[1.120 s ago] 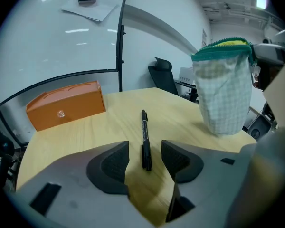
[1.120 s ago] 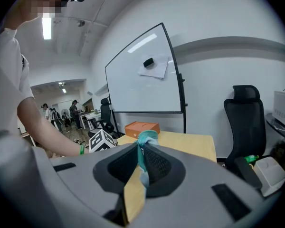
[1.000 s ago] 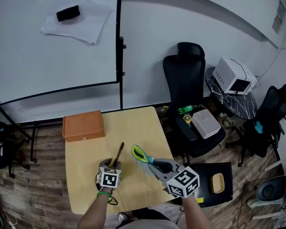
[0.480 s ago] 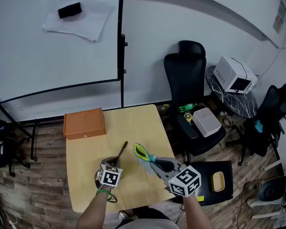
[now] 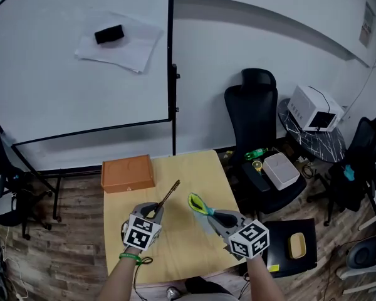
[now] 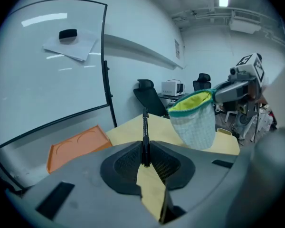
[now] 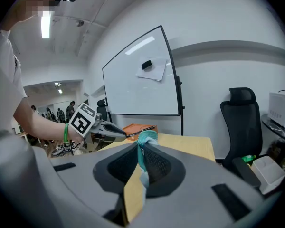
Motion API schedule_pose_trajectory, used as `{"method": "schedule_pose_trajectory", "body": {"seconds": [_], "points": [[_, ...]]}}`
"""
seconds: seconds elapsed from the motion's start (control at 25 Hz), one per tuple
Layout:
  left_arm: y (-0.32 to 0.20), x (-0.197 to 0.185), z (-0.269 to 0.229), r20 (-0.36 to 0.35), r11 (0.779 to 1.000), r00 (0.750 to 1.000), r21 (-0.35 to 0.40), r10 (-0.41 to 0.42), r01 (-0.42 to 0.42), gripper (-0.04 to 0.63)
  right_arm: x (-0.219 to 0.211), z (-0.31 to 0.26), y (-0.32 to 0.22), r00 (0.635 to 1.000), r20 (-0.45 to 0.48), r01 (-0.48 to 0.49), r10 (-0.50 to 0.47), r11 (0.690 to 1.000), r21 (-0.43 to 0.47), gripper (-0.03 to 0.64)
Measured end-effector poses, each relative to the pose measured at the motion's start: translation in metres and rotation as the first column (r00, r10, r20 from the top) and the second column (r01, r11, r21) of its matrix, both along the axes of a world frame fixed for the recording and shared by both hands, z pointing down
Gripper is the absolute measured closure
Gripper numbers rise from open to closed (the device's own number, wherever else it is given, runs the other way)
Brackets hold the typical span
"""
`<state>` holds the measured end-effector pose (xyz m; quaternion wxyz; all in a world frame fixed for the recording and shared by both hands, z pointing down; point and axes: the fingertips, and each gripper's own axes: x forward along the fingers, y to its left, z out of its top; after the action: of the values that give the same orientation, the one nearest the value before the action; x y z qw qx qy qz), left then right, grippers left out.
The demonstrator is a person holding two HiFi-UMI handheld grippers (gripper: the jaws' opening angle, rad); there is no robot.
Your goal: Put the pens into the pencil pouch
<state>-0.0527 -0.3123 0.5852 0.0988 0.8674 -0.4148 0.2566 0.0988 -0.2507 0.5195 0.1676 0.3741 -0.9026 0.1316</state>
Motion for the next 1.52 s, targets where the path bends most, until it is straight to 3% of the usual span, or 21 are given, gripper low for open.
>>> {"method": "schedule_pose_trajectory", "body": {"seconds": [0.28, 0.48, 0.64, 0.8, 0.92, 1.24, 1.52], "points": [[0.012, -0.007, -0.062, -0.028, 0.995, 0.997, 0.067, 0.07, -0.068, 0.537, -0.011, -0.021, -0.004, 1.0, 0.003, 0.001, -0.001, 0.999, 0.054, 0.578], [0.029, -0.007, -0.066, 0.036, 0.983, 0.983, 0.041, 0.178, -0.18, 0.537, -0.016, -0.024, -0.001, 1.0, -0.004, 0.003, -0.003, 0.998, 0.068, 0.578], [0.044, -0.006, -0.066, 0.11, 0.955, 0.949, -0.01, 0.296, -0.297, 0.537, -0.016, -0.021, 0.003, 1.0, -0.029, 0.005, -0.003, 0.998, 0.07, 0.578], [0.055, -0.001, -0.066, 0.179, 0.913, 0.895, -0.062, 0.408, -0.403, 0.537, -0.011, -0.016, 0.005, 0.998, -0.06, 0.009, -0.005, 0.998, 0.07, 0.578], [0.06, 0.007, -0.066, 0.238, 0.873, 0.84, -0.104, 0.488, -0.477, 0.537, -0.009, -0.013, 0.006, 0.998, -0.069, 0.016, -0.012, 0.998, 0.068, 0.578], [0.064, 0.013, -0.054, 0.371, 0.804, 0.714, -0.232, 0.594, -0.548, 0.537, -0.025, -0.007, 0.014, 0.983, -0.154, 0.115, -0.102, 0.99, 0.079, 0.578], [0.08, 0.008, -0.036, 0.414, 0.702, 0.567, -0.392, 0.712, -0.595, 0.537, -0.052, 0.003, 0.034, 0.949, -0.189, 0.267, -0.253, 0.962, 0.052, 0.578]]}}
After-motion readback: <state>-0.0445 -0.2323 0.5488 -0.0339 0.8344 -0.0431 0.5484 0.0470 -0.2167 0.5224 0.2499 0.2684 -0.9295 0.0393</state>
